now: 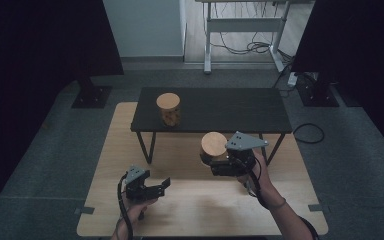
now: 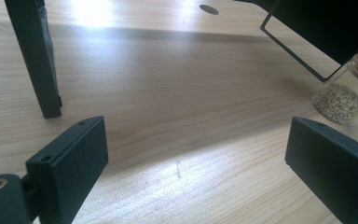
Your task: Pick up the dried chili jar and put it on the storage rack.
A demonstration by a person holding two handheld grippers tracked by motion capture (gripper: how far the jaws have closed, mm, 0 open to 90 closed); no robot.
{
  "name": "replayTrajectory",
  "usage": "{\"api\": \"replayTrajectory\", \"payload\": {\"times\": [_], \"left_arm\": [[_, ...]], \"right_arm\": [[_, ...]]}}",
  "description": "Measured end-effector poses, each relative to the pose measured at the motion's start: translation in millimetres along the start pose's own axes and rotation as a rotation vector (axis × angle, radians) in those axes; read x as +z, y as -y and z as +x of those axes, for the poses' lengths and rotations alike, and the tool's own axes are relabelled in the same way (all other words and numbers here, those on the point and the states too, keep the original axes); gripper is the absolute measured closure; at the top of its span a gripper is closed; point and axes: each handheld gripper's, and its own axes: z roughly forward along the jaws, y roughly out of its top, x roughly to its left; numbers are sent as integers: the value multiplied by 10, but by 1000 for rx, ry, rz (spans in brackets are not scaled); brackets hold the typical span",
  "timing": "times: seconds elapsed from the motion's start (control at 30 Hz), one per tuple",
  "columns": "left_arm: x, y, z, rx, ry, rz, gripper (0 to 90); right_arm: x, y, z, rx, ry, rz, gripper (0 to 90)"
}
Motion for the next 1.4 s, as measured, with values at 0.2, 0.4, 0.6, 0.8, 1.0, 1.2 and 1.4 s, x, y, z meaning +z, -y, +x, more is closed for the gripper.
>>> {"api": "replayTrajectory", "payload": {"times": [0.2,0.4,0.6,0.8,1.0,1.2,1.4], "left_arm": [[10,-1,0,1,0,6,53],[12,-1,-2,3,0,8,53],[10,-4,-1,3,0,9,53],[1,-3,4,1,0,6,53],[6,-4,1,1,0,9,53],[12,-2,9,-1,-1,12,53],[14,-2,11,-2,1,14,53]], "right_arm": [[-11,-23,-46,6,-3,-8,245],[6,-89,-69,-9,-14,-3,245],[-2,-164,-63,-24,-15,-12,245],[-21,-215,-90,-27,-19,-21,245],[-17,-246,-111,-35,-22,-12,245],[-16,-283,-158,-35,-11,-14,245],[-2,-325,-197,-35,-3,-14,245]]}}
